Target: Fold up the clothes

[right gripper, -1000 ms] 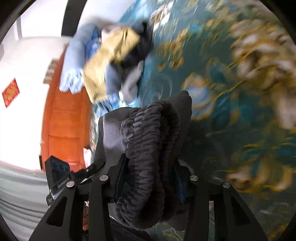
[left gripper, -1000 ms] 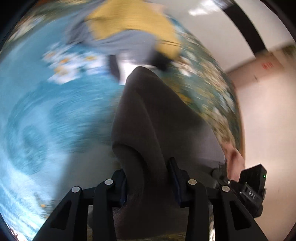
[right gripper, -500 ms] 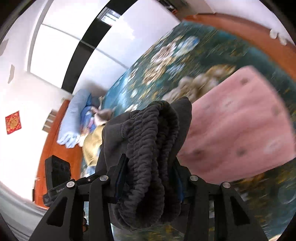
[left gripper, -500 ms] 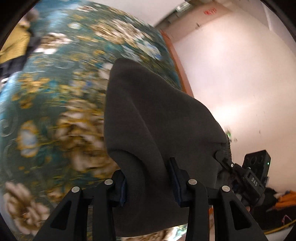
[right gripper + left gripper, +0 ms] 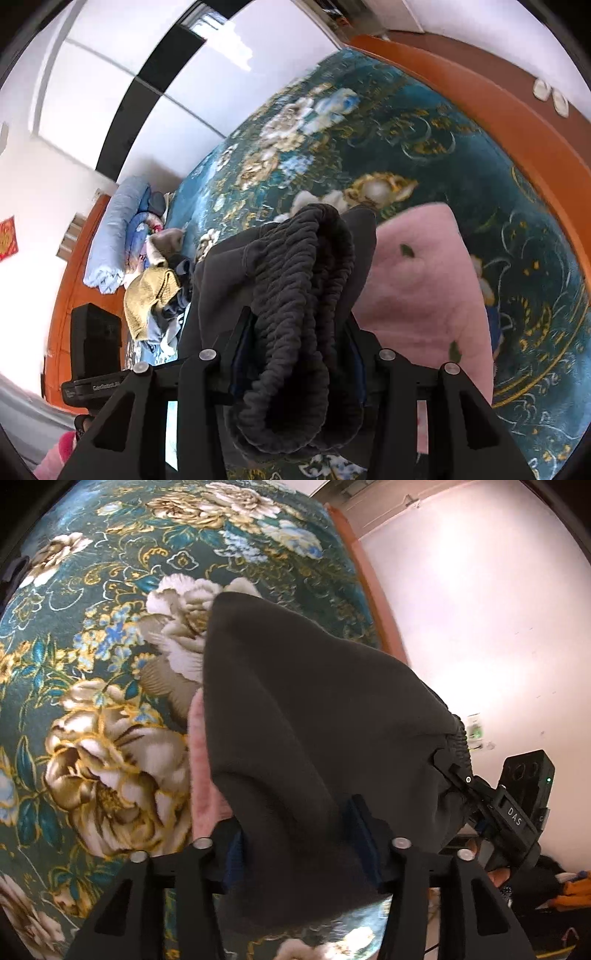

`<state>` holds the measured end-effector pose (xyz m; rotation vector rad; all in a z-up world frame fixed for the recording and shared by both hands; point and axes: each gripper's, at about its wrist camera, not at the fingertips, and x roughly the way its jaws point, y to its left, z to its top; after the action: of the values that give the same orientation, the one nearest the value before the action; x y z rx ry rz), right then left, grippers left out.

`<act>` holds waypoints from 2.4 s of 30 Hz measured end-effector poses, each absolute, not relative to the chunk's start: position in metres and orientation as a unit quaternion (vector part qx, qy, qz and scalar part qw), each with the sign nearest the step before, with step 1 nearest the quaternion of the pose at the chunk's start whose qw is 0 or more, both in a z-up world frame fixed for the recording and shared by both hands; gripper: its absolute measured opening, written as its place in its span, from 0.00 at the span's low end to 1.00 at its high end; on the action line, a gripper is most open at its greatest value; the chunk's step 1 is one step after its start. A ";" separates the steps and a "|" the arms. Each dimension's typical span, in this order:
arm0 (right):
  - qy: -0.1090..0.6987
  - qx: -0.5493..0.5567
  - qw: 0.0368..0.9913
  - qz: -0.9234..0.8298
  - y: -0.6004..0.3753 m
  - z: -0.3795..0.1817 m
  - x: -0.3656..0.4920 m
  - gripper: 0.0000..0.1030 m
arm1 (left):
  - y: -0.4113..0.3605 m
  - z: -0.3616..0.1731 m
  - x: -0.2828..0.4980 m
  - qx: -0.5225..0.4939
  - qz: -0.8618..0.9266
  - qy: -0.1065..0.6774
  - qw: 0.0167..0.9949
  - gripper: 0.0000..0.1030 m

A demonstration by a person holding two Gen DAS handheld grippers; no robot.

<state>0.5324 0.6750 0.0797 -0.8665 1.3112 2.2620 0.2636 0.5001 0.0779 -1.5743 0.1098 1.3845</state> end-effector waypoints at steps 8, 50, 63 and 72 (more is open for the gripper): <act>0.502 -0.303 0.209 0.783 0.692 0.032 0.543 0.45 | 0.475 0.073 0.260 -0.633 0.589 0.062 0.499 0.63; 0.319 -0.314 0.284 0.848 0.560 0.063 0.539 0.57 | 0.430 0.043 0.358 -0.574 0.623 0.085 0.524 0.76; 0.283 -0.381 0.346 0.809 0.528 -0.018 0.556 0.80 | 0.420 0.025 0.365 -0.526 0.701 0.148 0.458 1.00; 0.293 -0.375 0.383 0.792 0.531 -0.047 0.560 0.95 | 0.419 0.024 0.371 -0.496 0.729 0.158 0.445 1.00</act>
<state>0.5602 0.5310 -0.0466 -0.9559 0.7470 2.0195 0.3711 0.4187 0.0240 -1.2287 0.3904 1.8057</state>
